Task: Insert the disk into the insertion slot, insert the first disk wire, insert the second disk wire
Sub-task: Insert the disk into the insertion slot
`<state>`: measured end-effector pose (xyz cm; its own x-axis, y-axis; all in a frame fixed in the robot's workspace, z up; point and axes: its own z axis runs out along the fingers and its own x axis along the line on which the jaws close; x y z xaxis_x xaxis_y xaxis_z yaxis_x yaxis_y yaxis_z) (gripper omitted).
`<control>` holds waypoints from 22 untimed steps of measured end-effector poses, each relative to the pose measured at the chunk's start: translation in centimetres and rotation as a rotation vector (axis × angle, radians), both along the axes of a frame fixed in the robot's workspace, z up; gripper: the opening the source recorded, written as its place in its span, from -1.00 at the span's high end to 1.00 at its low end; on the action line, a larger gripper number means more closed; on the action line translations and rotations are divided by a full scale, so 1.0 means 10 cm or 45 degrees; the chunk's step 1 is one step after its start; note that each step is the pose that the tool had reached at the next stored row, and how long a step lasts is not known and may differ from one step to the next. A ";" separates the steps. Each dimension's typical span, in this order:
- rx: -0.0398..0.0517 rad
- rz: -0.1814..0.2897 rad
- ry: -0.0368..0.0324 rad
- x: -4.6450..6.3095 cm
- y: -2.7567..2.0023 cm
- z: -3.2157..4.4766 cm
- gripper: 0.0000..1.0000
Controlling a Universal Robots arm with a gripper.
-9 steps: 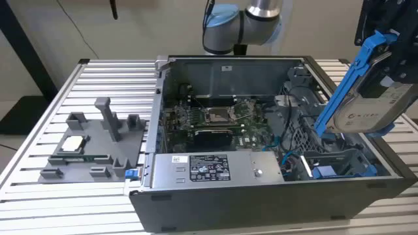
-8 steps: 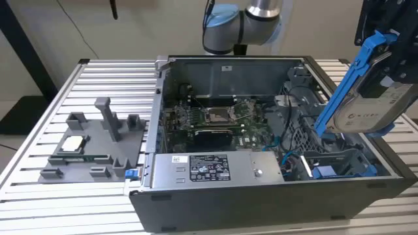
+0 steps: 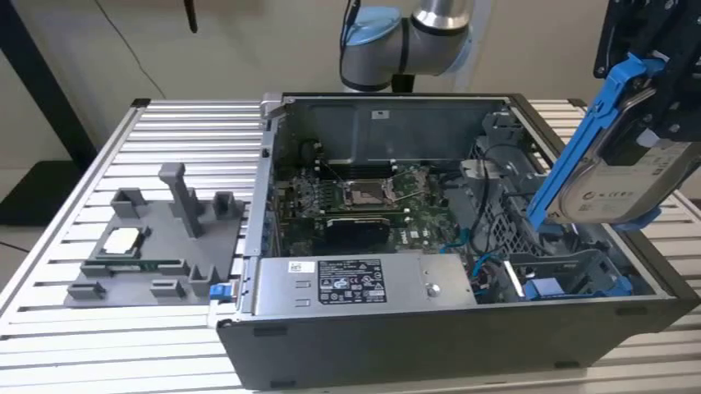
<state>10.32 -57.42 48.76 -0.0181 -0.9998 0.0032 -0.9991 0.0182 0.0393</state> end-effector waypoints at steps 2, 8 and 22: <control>0.000 0.000 0.0000 0.00 0.000 -0.010 0.35; 0.000 0.000 0.0000 0.00 0.000 -0.053 0.35; 0.000 0.000 0.0000 0.00 0.000 -0.155 0.35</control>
<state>10.33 -57.41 47.21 -0.0181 -0.9998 0.0033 -0.9991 0.0182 0.0393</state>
